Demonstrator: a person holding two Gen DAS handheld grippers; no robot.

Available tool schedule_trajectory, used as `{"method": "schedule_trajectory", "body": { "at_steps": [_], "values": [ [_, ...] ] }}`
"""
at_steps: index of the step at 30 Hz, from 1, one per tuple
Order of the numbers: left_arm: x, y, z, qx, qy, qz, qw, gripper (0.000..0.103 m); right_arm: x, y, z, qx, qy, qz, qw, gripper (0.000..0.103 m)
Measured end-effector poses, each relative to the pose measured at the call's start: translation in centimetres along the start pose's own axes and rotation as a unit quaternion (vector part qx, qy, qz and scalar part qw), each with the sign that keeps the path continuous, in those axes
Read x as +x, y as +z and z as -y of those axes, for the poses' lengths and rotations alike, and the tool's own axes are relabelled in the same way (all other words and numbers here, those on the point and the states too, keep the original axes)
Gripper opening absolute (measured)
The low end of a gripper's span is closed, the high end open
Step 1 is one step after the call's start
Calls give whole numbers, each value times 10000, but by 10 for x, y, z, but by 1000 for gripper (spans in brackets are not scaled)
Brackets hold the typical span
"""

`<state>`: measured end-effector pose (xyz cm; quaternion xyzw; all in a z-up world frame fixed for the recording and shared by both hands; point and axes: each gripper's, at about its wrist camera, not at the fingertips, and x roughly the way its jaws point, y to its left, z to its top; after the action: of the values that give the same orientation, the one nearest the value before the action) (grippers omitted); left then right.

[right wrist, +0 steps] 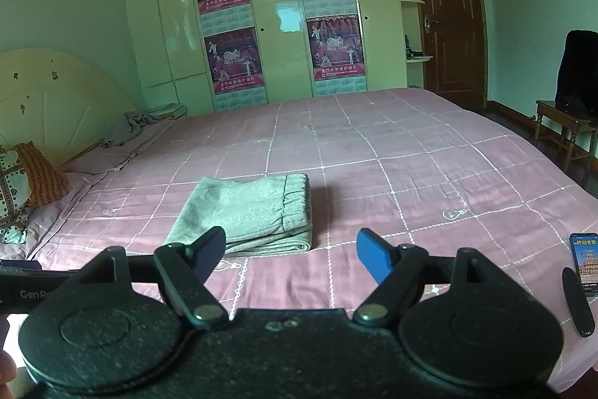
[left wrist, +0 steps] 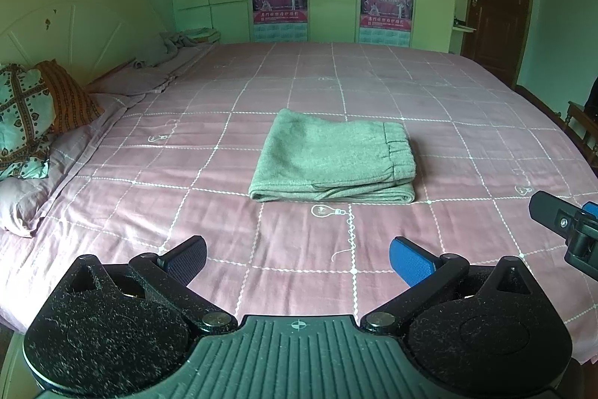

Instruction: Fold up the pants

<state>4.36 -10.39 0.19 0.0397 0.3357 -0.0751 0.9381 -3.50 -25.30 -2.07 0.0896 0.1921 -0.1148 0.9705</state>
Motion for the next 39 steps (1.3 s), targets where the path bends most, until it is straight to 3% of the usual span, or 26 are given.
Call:
{"method": "schedule_trajectory", "body": {
  "at_steps": [39],
  "values": [
    [0,0,3,0,-29,68,10000,103,3,-1,2,-81,135,-67,9999,77]
  ]
}}
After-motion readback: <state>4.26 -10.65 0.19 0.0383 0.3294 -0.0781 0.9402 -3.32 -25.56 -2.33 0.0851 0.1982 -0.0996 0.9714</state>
